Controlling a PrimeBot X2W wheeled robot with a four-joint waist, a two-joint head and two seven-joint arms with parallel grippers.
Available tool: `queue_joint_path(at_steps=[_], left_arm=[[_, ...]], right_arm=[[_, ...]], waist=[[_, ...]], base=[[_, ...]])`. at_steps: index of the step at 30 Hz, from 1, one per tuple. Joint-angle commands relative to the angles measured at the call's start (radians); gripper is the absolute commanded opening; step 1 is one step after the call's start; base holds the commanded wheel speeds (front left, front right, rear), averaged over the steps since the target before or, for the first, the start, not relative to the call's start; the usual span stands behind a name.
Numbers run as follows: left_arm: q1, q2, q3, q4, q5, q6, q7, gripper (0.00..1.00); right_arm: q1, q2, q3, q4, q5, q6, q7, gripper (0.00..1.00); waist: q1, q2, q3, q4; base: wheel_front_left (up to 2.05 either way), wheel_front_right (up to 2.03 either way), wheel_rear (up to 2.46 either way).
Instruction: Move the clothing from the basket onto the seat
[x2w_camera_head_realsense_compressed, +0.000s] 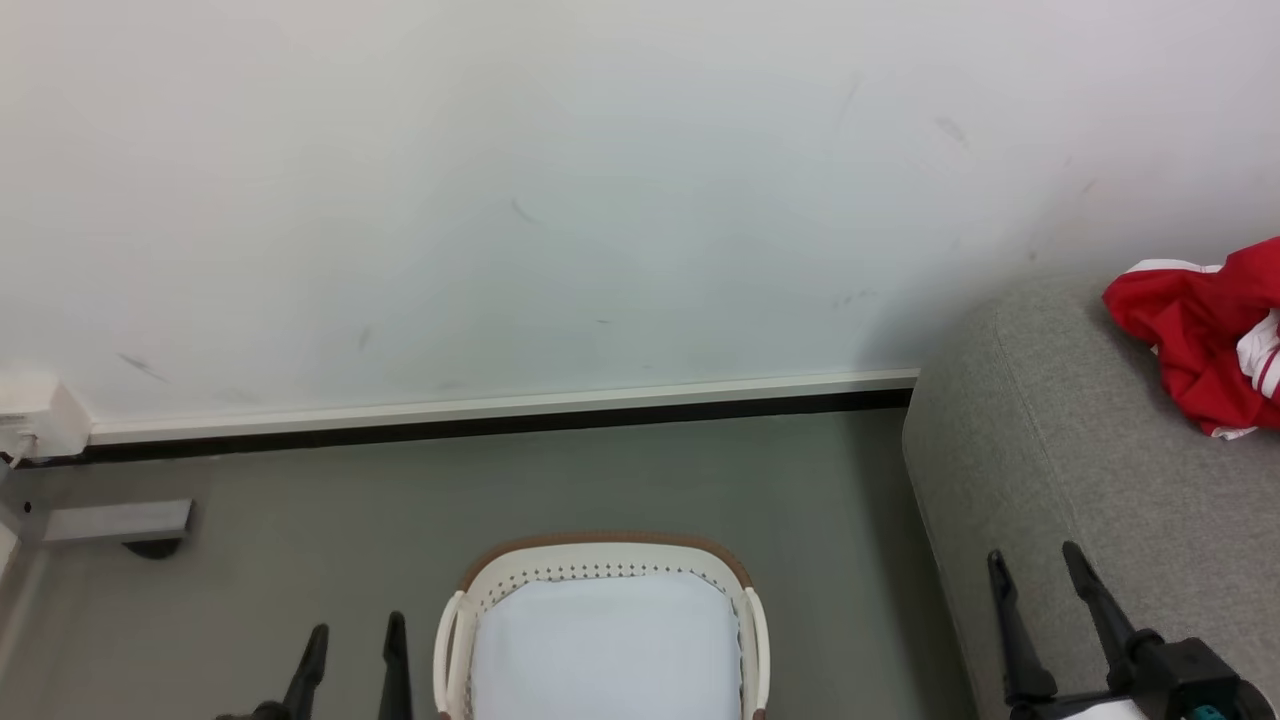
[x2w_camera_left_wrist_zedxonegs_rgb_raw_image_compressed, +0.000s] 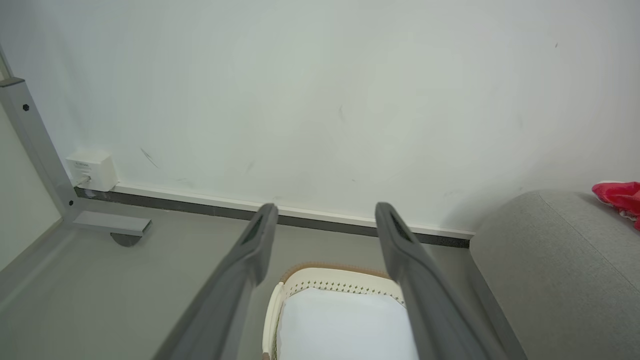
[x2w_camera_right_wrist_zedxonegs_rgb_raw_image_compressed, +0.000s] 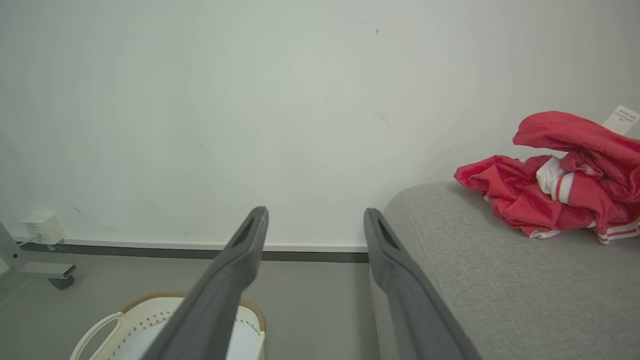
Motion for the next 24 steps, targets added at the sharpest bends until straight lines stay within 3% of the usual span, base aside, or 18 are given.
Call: queue_joint_path(at_steps=[1, 8, 24], left_arm=[[0.022, -0.007, 0.016, 0.007, 0.008, -0.012, 0.0, 1.0], [0.066, -0.032, 0.074, 0.029, 0.042, -0.045, 0.0, 1.0], [0.062, -0.046, 0.103, 0.052, 0.054, -0.117, 0.0, 1.0]], right_arm=[[0.021, -0.003, 0.011, 0.004, 0.008, -0.003, 0.001, 1.0], [0.054, -0.003, 0.071, 0.027, -0.003, -0.003, 0.001, 1.0], [0.046, -0.004, 0.071, 0.038, 0.003, -0.003, 0.001, 1.0]], waist=[[0.0003, 0.0, -0.01, 0.0], [0.0003, 0.0, -0.037, -0.004], [0.0003, 0.0, -0.049, -0.007]], base=[[0.0, 0.0, 0.0], [0.0, 0.0, 0.0], [0.0, 0.0, 0.0]])
